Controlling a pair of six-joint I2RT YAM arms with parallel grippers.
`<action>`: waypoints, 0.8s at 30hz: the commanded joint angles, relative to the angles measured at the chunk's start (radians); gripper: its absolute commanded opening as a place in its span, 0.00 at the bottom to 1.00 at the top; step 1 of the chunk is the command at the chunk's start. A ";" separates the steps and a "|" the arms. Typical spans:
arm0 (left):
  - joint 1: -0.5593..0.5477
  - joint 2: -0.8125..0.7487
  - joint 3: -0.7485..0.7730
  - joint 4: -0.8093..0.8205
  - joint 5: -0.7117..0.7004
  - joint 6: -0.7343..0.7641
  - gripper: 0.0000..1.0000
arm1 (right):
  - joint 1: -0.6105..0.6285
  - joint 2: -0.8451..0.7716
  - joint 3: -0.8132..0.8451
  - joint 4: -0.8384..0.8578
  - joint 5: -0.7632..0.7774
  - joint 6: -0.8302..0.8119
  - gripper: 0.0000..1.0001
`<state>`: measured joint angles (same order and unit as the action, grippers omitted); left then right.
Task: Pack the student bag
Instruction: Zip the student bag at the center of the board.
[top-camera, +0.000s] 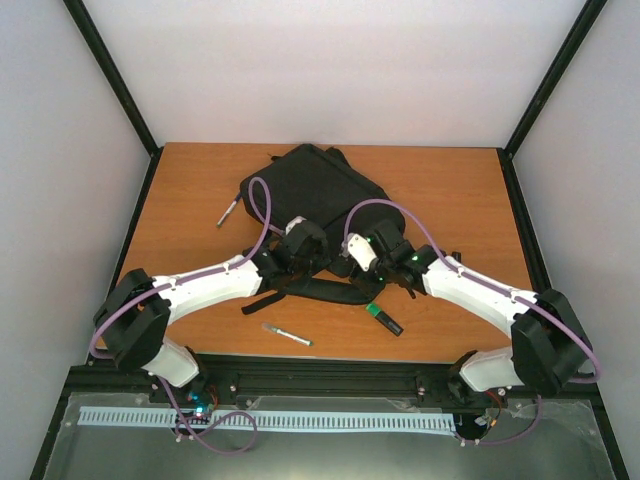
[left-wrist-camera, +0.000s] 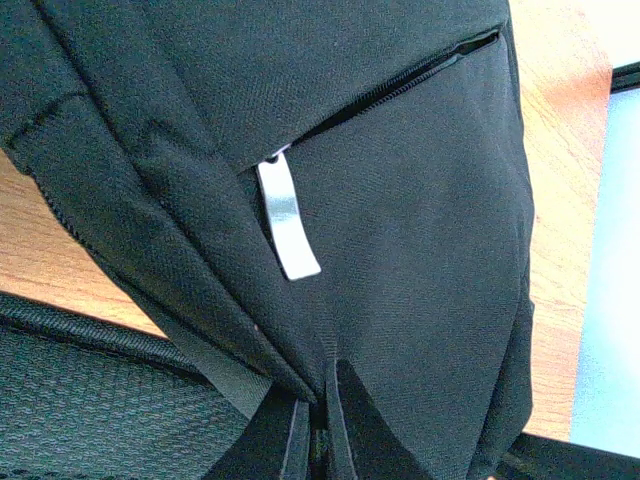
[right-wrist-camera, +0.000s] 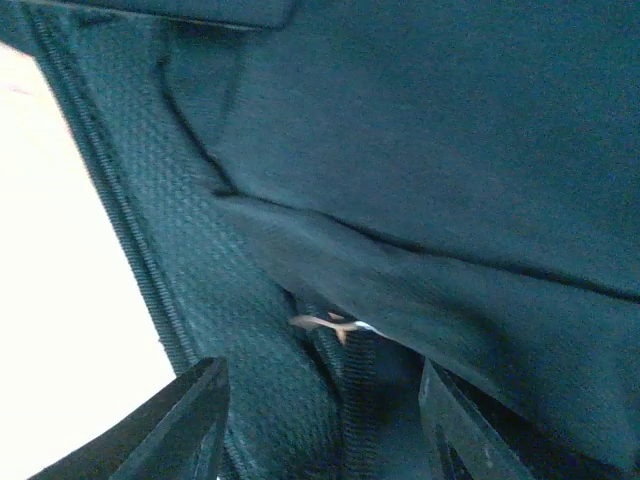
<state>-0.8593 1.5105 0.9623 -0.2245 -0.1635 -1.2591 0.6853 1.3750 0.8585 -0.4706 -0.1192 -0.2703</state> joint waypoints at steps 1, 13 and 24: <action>0.005 -0.004 0.066 0.059 0.005 0.034 0.01 | -0.028 -0.034 -0.021 0.027 0.098 0.031 0.53; 0.006 0.000 0.081 0.053 0.020 0.049 0.01 | -0.053 -0.025 -0.034 0.082 -0.113 0.001 0.47; 0.005 -0.009 0.092 0.042 0.025 0.058 0.01 | -0.053 0.055 -0.014 0.153 -0.008 0.040 0.41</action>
<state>-0.8585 1.5120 0.9806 -0.2340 -0.1452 -1.2335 0.6353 1.4113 0.8341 -0.3870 -0.1452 -0.2451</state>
